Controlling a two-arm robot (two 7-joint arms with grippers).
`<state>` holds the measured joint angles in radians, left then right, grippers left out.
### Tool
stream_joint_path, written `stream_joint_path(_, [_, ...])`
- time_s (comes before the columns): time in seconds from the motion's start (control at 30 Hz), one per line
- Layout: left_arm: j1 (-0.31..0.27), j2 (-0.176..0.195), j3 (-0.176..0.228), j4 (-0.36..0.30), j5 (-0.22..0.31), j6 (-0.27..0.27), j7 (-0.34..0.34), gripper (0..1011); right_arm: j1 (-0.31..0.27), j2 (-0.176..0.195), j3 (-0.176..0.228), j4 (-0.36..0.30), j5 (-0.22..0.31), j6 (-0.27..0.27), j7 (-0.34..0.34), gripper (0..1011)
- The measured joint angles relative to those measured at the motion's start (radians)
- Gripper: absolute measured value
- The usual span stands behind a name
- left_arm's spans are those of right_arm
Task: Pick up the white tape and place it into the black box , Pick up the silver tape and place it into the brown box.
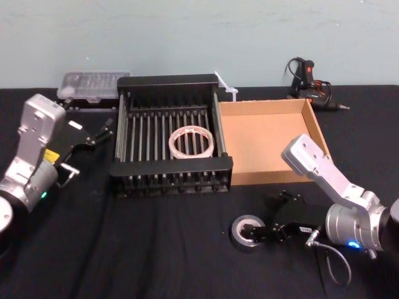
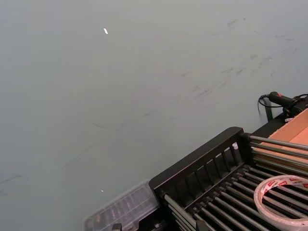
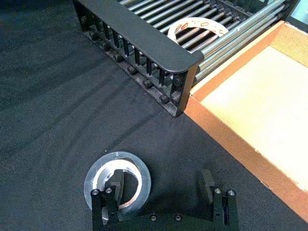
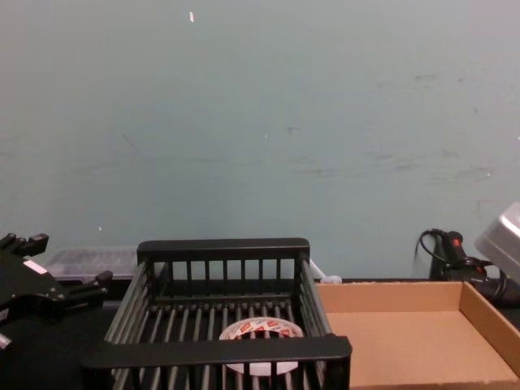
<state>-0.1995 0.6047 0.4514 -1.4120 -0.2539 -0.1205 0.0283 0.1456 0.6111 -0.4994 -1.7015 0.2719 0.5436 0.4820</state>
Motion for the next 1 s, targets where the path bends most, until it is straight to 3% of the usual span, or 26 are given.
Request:
stream_joint_path(0.37, [0.000,0.000,0.000,0.000,0.000,0.000,0.000,1001,0.000,0.001,0.000,-0.001,0.000,-0.001,0.001,997])
stream_joint_path(0.6, [0.000,0.000,0.000,0.000,0.000,0.000,0.000,1001,0.000,0.001,0.000,-0.001,0.000,-0.001,0.001,849])
stream_joint_path(1.0, [0.000,0.000,0.000,0.000,0.000,0.000,0.000,1001,0.000,0.001,0.000,-0.002,0.000,-0.002,0.001,460])
